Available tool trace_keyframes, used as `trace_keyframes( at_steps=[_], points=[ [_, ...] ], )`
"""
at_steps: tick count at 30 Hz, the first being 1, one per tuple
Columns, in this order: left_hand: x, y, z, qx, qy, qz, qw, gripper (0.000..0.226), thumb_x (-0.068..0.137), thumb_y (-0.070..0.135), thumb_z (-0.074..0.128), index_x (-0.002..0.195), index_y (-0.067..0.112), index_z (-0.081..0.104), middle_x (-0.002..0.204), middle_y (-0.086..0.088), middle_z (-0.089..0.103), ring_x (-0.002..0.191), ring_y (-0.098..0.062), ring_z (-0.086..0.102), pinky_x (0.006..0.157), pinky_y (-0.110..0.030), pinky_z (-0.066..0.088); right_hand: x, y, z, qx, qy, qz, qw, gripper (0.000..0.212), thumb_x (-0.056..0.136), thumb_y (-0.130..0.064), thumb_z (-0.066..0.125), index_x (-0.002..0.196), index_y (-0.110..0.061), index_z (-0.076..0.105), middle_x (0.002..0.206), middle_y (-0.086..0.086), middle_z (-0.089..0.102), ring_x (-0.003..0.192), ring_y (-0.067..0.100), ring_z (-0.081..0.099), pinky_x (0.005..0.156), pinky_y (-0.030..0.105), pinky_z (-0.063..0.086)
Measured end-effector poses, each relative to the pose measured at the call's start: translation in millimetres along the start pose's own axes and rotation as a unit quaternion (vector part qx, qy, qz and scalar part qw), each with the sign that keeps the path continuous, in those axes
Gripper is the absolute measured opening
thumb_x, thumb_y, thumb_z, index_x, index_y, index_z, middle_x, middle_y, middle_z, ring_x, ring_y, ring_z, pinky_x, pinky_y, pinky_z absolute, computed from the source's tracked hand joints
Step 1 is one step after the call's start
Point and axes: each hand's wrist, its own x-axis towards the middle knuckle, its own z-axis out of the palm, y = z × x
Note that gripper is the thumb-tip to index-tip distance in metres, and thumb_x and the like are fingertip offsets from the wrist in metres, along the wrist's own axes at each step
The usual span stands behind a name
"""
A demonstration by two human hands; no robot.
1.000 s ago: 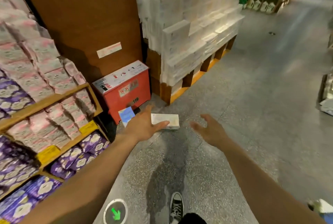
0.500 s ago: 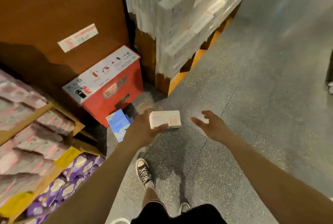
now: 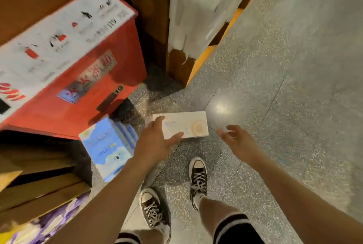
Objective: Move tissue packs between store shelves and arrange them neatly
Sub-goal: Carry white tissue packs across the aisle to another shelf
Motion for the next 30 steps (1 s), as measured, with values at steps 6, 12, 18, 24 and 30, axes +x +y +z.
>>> trace_keyframes(
  at_steps=[6,12,18,24,30],
  points=[
    [141.2,-83.6,120.2,0.017,-0.01,-0.033,0.999,0.089,0.086,0.07,0.058,0.153,0.022,0.026,0.152,-0.01,0.042,0.131,-0.035,0.047,0.1,-0.046,0.046,168.7,61.4,77.8,0.003,-0.013,0.016,1.0,0.085,0.083,-0.069,0.061,0.147,-0.015,0.045,0.141,0.008,0.059,0.122,0.026,0.06,0.103,0.049,0.051],
    [248.5,-160.8,199.0,0.017,0.023,-0.083,0.996,0.089,0.084,0.064,0.065,0.149,0.016,0.03,0.148,-0.012,0.038,0.133,-0.036,0.044,0.104,-0.049,0.043,298.9,113.6,138.7,-0.046,-0.025,0.034,0.998,0.084,0.088,-0.066,0.061,0.149,-0.013,0.04,0.142,0.011,0.058,0.123,0.031,0.06,0.103,0.047,0.049],
    [298.3,-221.1,238.4,-0.061,0.05,-0.21,0.975,0.103,0.083,0.062,0.068,0.154,0.009,0.015,0.154,-0.017,0.033,0.138,-0.039,0.039,0.109,-0.048,0.037,383.4,141.5,178.9,-0.008,-0.021,0.091,0.996,0.096,0.083,-0.063,0.071,0.15,-0.007,0.033,0.142,0.014,0.055,0.123,0.036,0.059,0.099,0.045,0.05],
    [317.9,-241.1,266.5,-0.15,0.029,-0.273,0.95,0.084,0.083,0.065,0.066,0.138,0.007,0.041,0.132,-0.012,0.061,0.121,-0.034,0.058,0.097,-0.04,0.045,435.3,168.8,208.7,0.054,-0.031,0.111,0.992,0.085,0.062,-0.069,0.083,0.121,-0.012,0.061,0.106,0.004,0.07,0.1,0.028,0.068,0.091,0.048,0.058],
    [314.9,-230.6,261.2,-0.136,0.041,-0.277,0.95,0.073,0.078,0.065,0.072,0.127,0.015,0.053,0.111,0.001,0.063,0.111,-0.029,0.063,0.086,-0.034,0.047,420.6,148.1,206.0,0.081,0.016,0.132,0.988,0.044,0.078,-0.045,0.083,0.1,-0.012,0.064,0.085,0.004,0.071,0.079,0.025,0.07,0.079,0.045,0.06]
  ],
)
